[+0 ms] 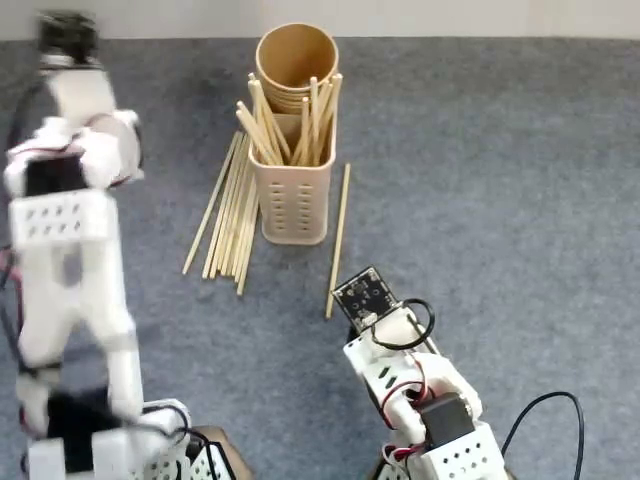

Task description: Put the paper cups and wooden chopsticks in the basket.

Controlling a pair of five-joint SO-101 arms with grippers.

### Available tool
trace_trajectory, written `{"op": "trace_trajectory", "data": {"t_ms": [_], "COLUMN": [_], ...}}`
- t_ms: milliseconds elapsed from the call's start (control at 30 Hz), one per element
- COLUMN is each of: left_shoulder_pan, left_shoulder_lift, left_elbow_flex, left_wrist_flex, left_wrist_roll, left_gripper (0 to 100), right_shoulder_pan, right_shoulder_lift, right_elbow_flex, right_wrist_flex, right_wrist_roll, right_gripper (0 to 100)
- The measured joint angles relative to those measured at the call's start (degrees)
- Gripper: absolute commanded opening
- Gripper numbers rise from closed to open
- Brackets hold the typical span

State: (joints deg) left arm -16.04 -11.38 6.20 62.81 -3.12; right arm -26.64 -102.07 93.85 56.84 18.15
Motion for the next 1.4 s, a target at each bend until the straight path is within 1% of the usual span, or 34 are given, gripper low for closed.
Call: {"op": "trace_trajectory", "data": {"t_ms": [67, 200, 367, 567, 633, 733, 900, 1100, 1400], "left_shoulder_pan": [0.09, 1.49, 5.19, 7.56, 7.65, 8.09, 9.67, 10.81, 11.25], "left_shoulder_lift": [7.3, 22.68, 39.21, 55.47, 59.87, 65.49, 71.91, 73.14, 73.14], "left_elbow_flex": [-1.05, -8.53, -23.82, -42.99, -49.14, -57.05, -68.04, -78.68, -79.56], "left_wrist_flex": [2.2, 5.54, 11.96, 20.48, 22.51, 25.85, 30.24, 36.4, 37.54], "left_wrist_roll": [-1.14, -3.78, -5.89, -7.21, -7.3, -7.3, -7.38, -7.12, -6.15], "left_gripper": [19, 19, 19, 19, 19, 19, 19, 19, 19], "right_shoulder_pan": [0.88, 6.15, 12.84, 23.74, 25.49, 25.49, 25.49, 24.53, 24.53], "right_shoulder_lift": [0.0, 0.0, 0.0, 0.0, 0.0, 0.0, 0.0, 0.0, 0.0], "right_elbow_flex": [0.0, 0.0, -0.53, -0.62, -0.62, -0.62, -0.53, -0.35, -0.09], "right_wrist_flex": [0.0, 0.0, 0.0, 0.0, 0.0, 0.0, 0.0, 0.0, 0.0], "right_wrist_roll": [0.0, -0.26, -2.2, -2.46, -2.46, -2.46, -2.46, -2.46, -2.46], "right_gripper": [14.9, 14.9, 14.9, 14.9, 14.9, 14.9, 14.9, 14.9, 14.9]}}
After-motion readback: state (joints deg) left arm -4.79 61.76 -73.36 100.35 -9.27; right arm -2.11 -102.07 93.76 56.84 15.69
